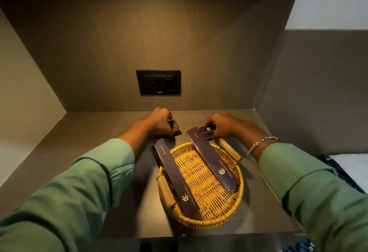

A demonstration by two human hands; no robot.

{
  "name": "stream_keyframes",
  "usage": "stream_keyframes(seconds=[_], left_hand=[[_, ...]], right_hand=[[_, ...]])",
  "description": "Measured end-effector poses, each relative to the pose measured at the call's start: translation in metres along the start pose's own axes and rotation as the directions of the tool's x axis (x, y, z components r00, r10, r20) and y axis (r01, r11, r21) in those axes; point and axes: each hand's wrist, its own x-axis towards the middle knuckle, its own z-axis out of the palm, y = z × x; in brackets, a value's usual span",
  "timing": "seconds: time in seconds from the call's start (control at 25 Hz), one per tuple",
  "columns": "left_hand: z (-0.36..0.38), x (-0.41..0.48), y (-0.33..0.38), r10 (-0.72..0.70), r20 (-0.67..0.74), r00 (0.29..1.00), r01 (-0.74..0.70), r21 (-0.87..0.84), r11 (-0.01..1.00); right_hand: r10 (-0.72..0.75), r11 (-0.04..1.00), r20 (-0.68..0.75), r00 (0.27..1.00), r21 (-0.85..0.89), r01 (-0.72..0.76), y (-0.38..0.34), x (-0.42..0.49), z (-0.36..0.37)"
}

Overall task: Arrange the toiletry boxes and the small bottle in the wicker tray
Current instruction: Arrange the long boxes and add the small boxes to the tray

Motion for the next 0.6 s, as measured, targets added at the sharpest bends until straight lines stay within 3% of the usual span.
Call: stream_keyframes(seconds=[0.16, 0.28, 0.44, 0.6], left_hand=[[-0.023, -0.028, 0.026, 0.073, -0.162, 0.984, -0.077, -0.016, 0.997], [-0.026, -0.066, 0.050, 0.122, -0.165, 0.979, -0.119, 0.029, 0.992], [-0.002, -0.107, 0.080, 0.147, -0.024, 0.989, -0.139, 0.203, 0.969], [0.026, -0.124, 0.094, 0.149, 0.007, 0.989, -0.142, 0.346, 0.927]], right_hand=[[-0.064, 0.998, -0.126, 0.990, -0.003, 0.064, 0.006, -0.025, -0.029], [-0.223, 0.975, -0.209, 0.952, -0.049, 0.218, 0.001, -0.057, -0.048], [-0.350, 0.937, -0.068, 0.934, -0.027, 0.349, -0.021, -0.109, -0.038], [-0.433, 0.897, 0.071, 0.899, -0.067, 0.437, -0.034, -0.144, -0.010]])
